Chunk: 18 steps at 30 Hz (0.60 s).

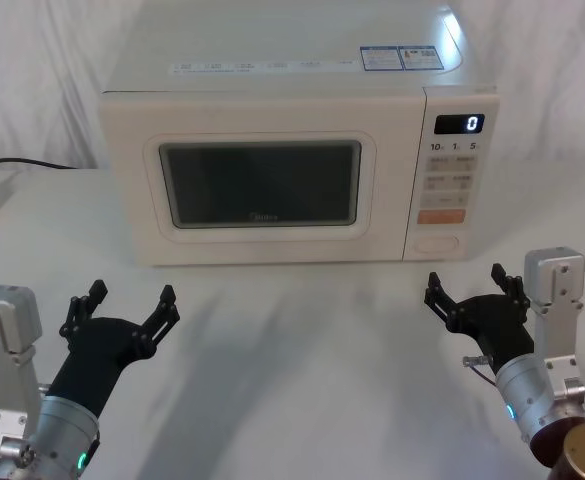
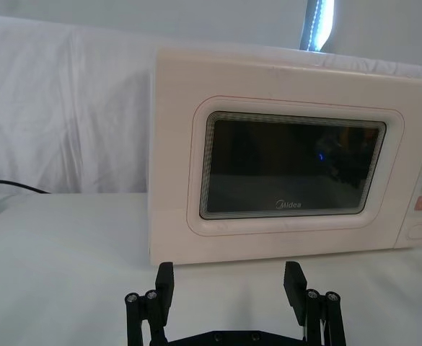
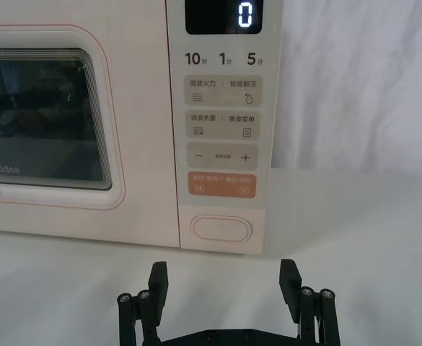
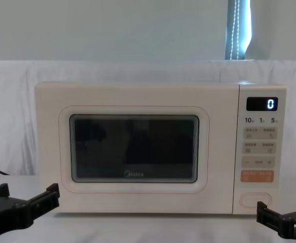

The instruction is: Press the button to open the microwave door with one hand; close the microwave door with the other hand.

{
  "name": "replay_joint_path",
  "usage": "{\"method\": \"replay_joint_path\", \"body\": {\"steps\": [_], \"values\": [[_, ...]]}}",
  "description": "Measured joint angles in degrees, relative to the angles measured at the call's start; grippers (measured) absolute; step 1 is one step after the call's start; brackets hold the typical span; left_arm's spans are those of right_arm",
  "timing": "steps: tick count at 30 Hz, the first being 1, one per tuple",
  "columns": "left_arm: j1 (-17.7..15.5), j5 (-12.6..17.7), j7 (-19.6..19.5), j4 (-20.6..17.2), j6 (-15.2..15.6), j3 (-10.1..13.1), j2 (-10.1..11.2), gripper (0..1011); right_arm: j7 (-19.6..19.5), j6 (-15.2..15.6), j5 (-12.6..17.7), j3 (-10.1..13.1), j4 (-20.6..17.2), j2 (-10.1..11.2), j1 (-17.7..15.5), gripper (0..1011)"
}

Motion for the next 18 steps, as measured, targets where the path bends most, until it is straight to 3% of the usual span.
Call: {"method": "replay_joint_path", "body": {"steps": [18], "values": [[0.0, 0.0, 0.0, 0.0, 0.0, 0.0, 0.0, 1001, 0.0, 0.0, 0.0, 0.0, 0.0, 0.0, 0.0, 1002]]}}
